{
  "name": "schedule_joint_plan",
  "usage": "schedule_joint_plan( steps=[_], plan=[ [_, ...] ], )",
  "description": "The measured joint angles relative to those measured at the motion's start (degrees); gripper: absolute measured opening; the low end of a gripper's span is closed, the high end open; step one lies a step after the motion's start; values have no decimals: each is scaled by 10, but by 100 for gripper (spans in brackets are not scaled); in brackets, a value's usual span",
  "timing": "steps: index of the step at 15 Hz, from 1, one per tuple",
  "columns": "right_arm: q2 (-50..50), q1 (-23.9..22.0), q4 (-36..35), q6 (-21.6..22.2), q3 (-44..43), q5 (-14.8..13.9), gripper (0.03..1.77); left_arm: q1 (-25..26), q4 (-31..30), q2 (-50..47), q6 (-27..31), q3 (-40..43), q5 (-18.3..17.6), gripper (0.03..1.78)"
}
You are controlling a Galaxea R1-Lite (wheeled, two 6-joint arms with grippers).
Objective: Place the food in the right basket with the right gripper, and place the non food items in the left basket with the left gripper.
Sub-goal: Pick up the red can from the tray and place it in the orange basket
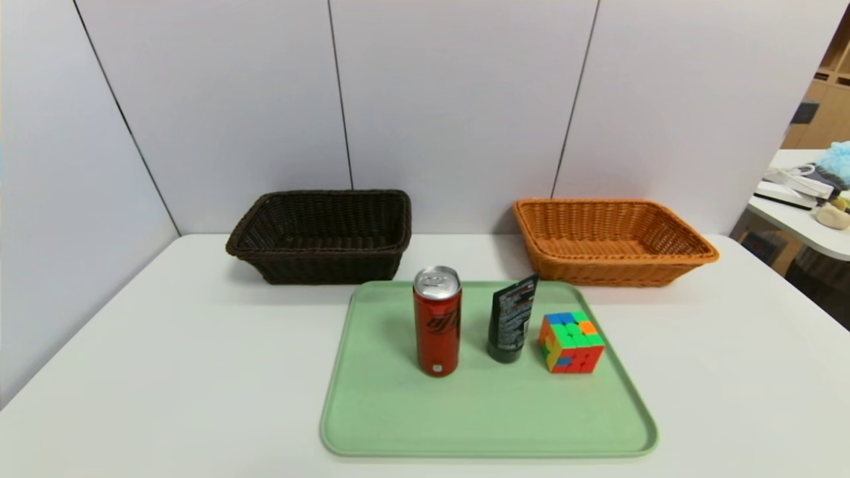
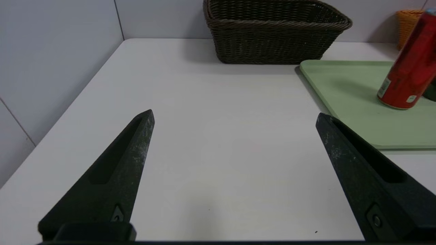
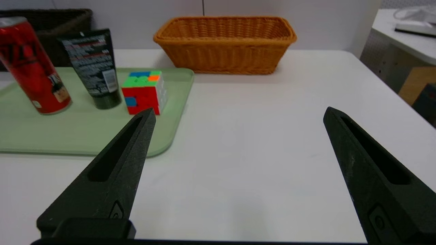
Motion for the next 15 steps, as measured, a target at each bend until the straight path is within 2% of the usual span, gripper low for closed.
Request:
schedule_joint_plan(
  steps=[3, 7, 10, 12, 13, 15],
  plan=[
    [82, 0, 7, -20, -91, 52, 170, 1, -2, 76, 13, -74, -21, 169],
    [217, 0, -20, -60, -197, 170, 170, 1, -99, 246, 21, -170, -33, 169],
    [308, 3, -24, -71, -257, 240, 170, 0, -136, 358, 34, -249, -74, 169],
    [363, 13, -24, -87, -277, 266, 170, -8, -139, 413, 51, -269, -108, 169],
    [389, 33, -24, -91, -283, 273, 170, -15, -139, 434, 54, -270, -115, 169],
    [435, 92, -26, -94, -291, 261, 170, -39, -141, 469, 54, -261, -116, 169]
  ],
)
